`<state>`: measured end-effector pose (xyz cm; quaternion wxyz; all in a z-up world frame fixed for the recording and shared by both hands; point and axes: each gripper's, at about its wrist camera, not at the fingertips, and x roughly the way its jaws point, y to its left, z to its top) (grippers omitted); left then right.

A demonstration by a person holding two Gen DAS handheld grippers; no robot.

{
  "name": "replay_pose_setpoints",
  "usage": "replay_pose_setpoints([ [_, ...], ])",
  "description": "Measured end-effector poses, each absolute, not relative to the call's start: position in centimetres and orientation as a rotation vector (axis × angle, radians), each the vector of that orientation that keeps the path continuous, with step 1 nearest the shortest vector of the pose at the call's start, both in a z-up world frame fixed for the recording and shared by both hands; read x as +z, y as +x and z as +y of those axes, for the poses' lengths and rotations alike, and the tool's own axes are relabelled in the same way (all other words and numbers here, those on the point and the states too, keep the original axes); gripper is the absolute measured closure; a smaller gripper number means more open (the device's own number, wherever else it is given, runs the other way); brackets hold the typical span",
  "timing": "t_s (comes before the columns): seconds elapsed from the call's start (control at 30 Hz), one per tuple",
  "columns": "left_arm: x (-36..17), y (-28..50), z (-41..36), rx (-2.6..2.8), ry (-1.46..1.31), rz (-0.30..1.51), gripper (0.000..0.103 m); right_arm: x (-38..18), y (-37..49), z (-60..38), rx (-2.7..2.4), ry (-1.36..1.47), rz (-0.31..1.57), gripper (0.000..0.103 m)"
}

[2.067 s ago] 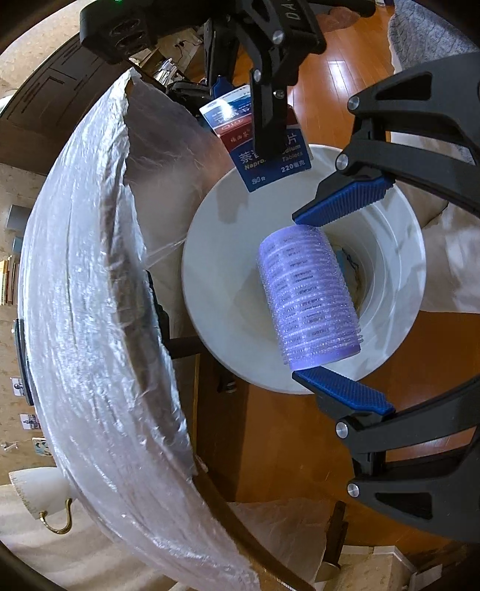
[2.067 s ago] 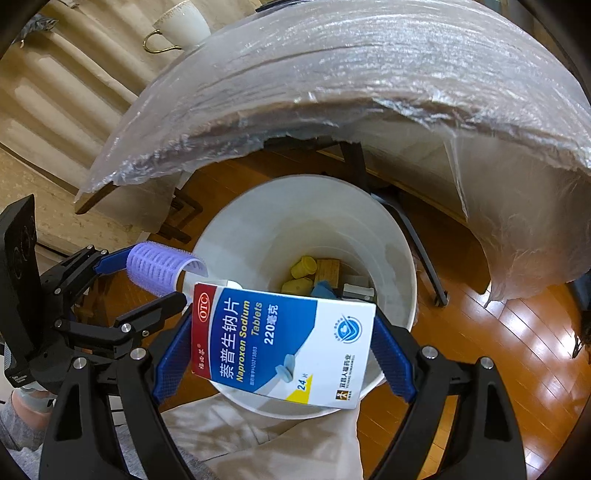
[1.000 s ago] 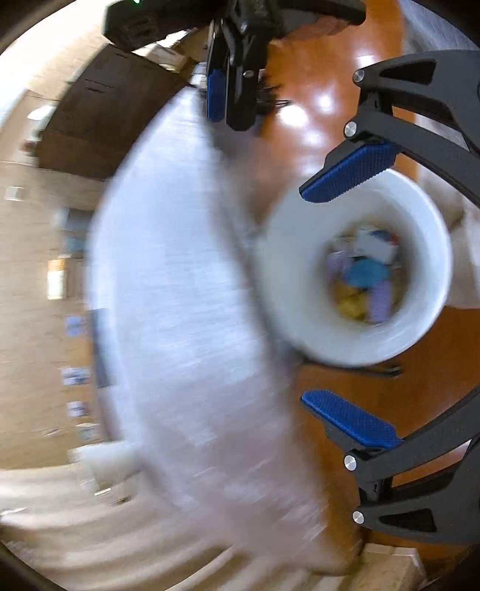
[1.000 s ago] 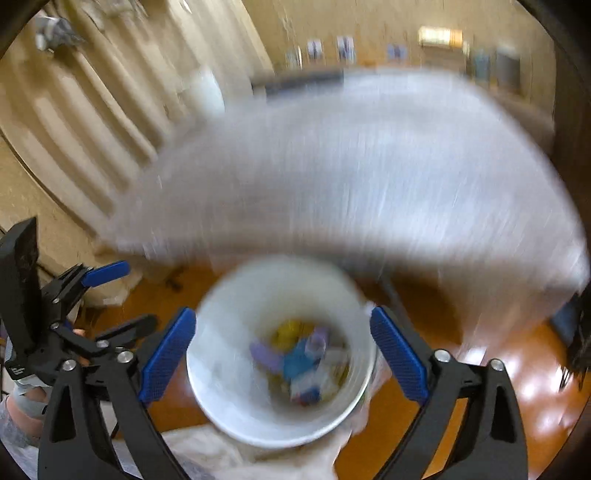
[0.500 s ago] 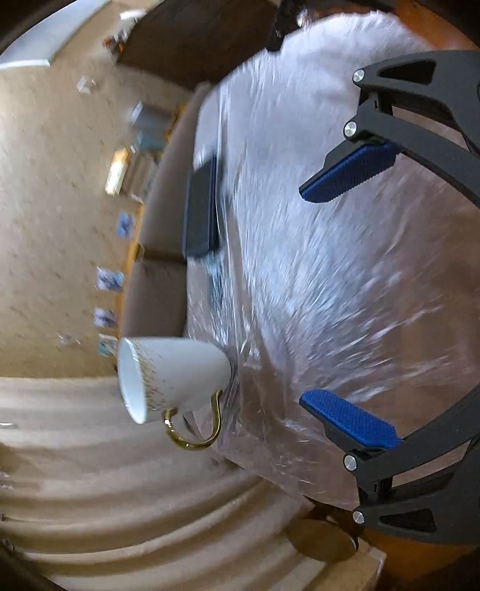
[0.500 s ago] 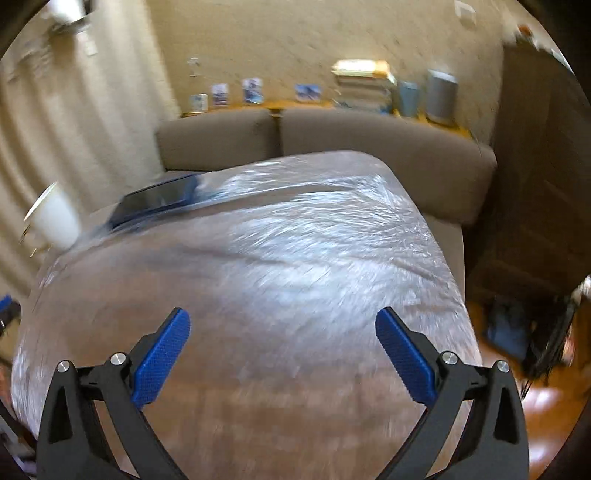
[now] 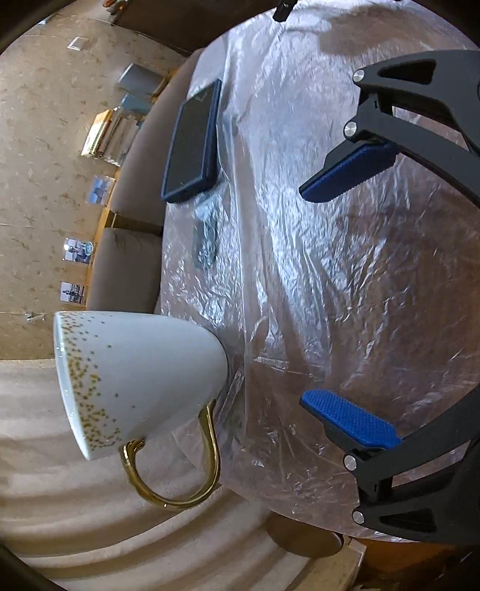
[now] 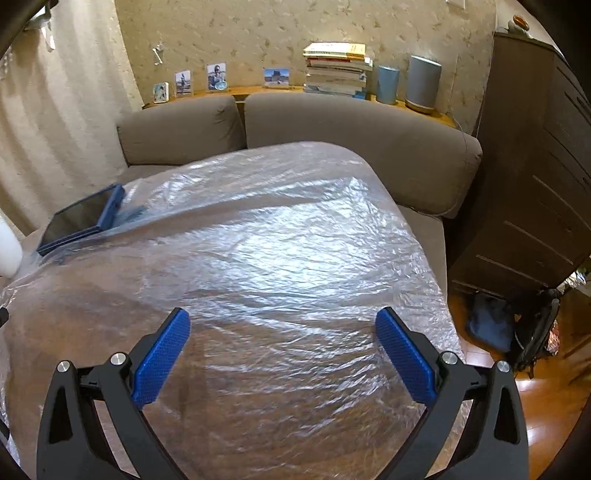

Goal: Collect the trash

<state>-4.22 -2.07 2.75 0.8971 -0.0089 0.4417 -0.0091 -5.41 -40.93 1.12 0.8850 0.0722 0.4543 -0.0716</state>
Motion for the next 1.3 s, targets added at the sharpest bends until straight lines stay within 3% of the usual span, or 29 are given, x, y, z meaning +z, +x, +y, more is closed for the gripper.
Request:
replay_pose_setpoints([
  [1.3,1.88,-3.27,-2.1,0.018,-0.02,0.975,0.001,0.41,-4.87,-40.14,-0.184,0.085,0.954,0.004],
])
